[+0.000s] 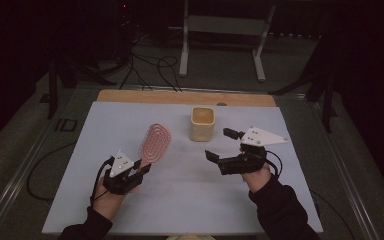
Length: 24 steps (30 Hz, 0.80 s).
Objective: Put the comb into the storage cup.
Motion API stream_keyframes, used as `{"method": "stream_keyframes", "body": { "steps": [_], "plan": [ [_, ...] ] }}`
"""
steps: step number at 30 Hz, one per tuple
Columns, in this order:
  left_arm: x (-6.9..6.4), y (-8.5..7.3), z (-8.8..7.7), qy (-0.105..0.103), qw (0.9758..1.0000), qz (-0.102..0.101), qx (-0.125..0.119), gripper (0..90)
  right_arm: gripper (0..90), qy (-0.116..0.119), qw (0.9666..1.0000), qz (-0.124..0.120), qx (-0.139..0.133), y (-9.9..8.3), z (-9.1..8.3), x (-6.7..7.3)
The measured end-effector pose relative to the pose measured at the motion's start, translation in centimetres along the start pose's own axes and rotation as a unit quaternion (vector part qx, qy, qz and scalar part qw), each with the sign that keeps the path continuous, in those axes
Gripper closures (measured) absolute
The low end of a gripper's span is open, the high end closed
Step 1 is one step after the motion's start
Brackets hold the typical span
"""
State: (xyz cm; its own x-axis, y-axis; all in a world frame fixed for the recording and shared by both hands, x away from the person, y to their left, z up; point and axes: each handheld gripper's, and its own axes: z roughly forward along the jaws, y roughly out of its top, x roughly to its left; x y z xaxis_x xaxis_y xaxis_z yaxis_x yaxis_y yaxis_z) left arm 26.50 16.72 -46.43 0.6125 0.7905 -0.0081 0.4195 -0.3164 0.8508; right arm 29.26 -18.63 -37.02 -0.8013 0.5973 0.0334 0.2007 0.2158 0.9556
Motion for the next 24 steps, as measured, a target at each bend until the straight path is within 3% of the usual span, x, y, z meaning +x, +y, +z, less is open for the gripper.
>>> {"method": "stream_keyframes", "body": {
  "steps": [13,24],
  "plan": [
    [-0.1,0.0,0.0,-0.002,1.0,0.001,-0.001,70.8,8.1,0.021,0.9998,-0.002,0.001,1.8,3.3,0.9],
    [-0.1,0.0,0.1,-0.002,1.0,0.003,-0.004,70.8,8.1,0.033,0.9994,0.01,0.005,2.3,5.8,1.2]
  ]
}}
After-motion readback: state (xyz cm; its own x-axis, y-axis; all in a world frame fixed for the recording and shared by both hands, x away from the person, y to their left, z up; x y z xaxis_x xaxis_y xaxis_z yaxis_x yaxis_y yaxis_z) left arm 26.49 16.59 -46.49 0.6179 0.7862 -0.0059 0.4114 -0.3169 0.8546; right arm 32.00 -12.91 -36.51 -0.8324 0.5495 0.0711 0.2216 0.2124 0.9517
